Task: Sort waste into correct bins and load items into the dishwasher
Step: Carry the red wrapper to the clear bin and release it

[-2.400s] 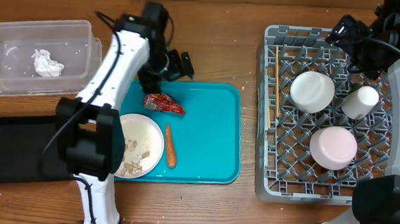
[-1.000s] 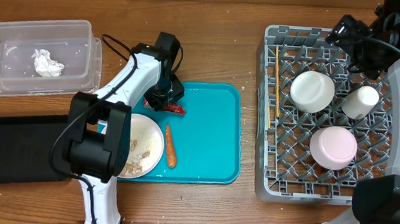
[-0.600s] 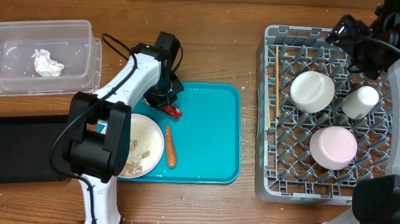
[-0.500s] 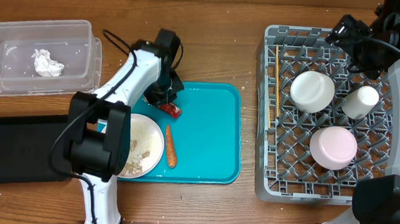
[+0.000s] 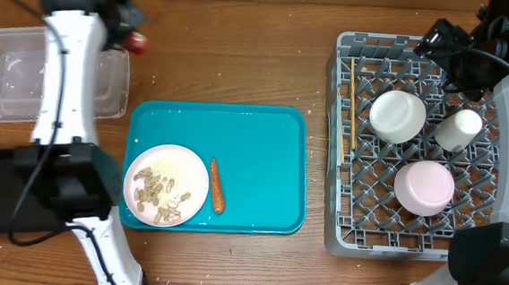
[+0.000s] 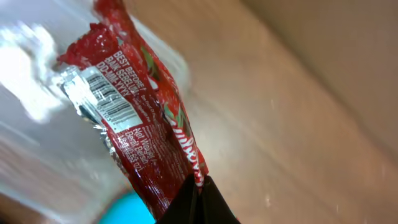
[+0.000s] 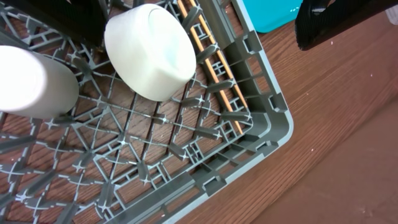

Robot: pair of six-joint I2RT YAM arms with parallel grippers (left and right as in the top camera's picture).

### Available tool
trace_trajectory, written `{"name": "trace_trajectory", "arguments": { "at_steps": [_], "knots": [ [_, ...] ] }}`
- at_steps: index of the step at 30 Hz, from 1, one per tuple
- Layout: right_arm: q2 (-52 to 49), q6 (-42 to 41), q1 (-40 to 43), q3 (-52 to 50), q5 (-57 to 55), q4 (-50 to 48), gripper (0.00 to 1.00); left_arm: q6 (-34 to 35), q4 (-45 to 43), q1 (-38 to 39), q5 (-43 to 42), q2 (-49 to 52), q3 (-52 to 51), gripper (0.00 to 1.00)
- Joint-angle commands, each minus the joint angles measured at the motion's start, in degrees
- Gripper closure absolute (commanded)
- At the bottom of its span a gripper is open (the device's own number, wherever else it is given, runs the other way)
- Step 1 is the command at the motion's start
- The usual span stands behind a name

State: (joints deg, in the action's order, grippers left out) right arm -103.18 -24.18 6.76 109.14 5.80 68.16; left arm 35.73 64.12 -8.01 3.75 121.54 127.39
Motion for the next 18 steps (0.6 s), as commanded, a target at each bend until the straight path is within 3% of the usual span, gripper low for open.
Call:
{"name": "trace_trajectory", "arguments": {
  "at_steps": [1,2,3,8,10,12,14,18],
  "knots": [
    [0.28,-0.07,0.07,0.15,0.31,-0.35,0.00,-0.92,-3.63,-5.55,1.31,0.09,-2.21,0.92],
    [0.28,-0.07,0.07,0.15,0.31,-0.35,0.00,-0.59,-4.59,-8.15,1.14,0.09,-4.24,0.34],
    [0.28,-0.07,0.07,0.15,0.33,-0.35,0.00,-0.26,-4.59,-8.83,1.11,0.09,-4.72,0.00],
    [0.28,-0.07,0.07,0.15,0.31,-0.35,0.00,0.26,-3.02,-11.76,-0.74,0.09,-6.21,0.00],
    [0.28,-0.07,0.07,0.15,0.31,-0.35,0.00,0.02,-0.37,-11.63,-10.71,0.09,-6.21,0.00],
    [0.28,-0.07,0.07,0.15,0.33,-0.35,0.00,-6.21,0.11,-10.84,-25.24,0.09,-6.21,0.00],
    [0.28,-0.07,0.07,0.15,0.31,-0.35,0.00,-8.94,0.48,-8.46,-32.46,0.04,-6.19,0.00],
    [0.28,-0.07,0.07,0.15,0.31,-0.35,0.00,-11.34,5.84,0.63,-31.63,-0.07,-6.16,0.00]
  ]
}}
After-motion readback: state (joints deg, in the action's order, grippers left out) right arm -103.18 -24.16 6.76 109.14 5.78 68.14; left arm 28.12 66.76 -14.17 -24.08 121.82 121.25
